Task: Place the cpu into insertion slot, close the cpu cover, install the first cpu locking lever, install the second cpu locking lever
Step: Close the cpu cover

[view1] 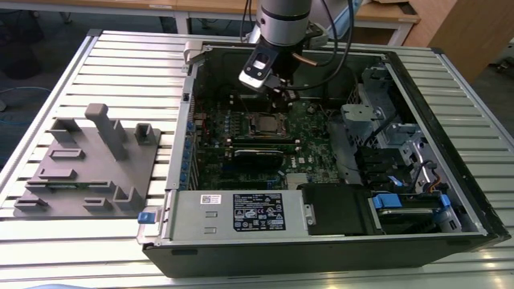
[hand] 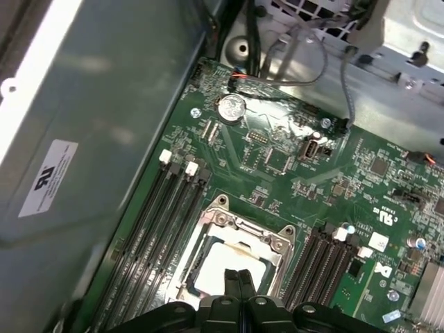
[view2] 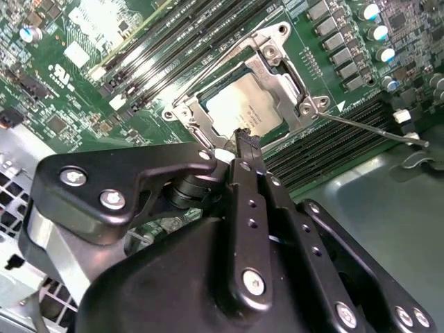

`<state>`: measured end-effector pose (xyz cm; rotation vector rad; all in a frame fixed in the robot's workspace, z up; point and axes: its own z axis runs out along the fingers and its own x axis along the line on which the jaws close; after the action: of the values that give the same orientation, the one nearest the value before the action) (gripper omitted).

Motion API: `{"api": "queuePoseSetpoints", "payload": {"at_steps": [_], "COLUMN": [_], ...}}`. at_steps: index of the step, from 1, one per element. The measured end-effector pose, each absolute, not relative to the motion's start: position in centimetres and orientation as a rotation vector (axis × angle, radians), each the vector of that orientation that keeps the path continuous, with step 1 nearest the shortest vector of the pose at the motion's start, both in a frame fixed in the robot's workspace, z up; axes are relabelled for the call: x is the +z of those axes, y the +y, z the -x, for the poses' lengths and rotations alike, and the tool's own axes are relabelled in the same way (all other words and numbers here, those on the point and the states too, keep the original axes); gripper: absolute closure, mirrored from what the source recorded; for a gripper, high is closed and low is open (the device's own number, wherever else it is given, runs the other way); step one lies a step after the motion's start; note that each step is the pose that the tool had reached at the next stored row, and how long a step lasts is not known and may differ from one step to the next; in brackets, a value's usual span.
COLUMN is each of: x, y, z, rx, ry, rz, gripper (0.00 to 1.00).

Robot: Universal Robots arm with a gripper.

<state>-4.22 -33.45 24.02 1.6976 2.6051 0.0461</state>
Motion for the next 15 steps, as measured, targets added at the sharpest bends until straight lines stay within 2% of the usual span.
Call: {"api": "queuePoseSetpoints", "payload": {"at_steps": [15], "x": [24.02], "y": [-33.45], "z": [4.23], "rx": [0.049], "ry": [2.692], "rz": [-1.559], "gripper": [0.90]}}
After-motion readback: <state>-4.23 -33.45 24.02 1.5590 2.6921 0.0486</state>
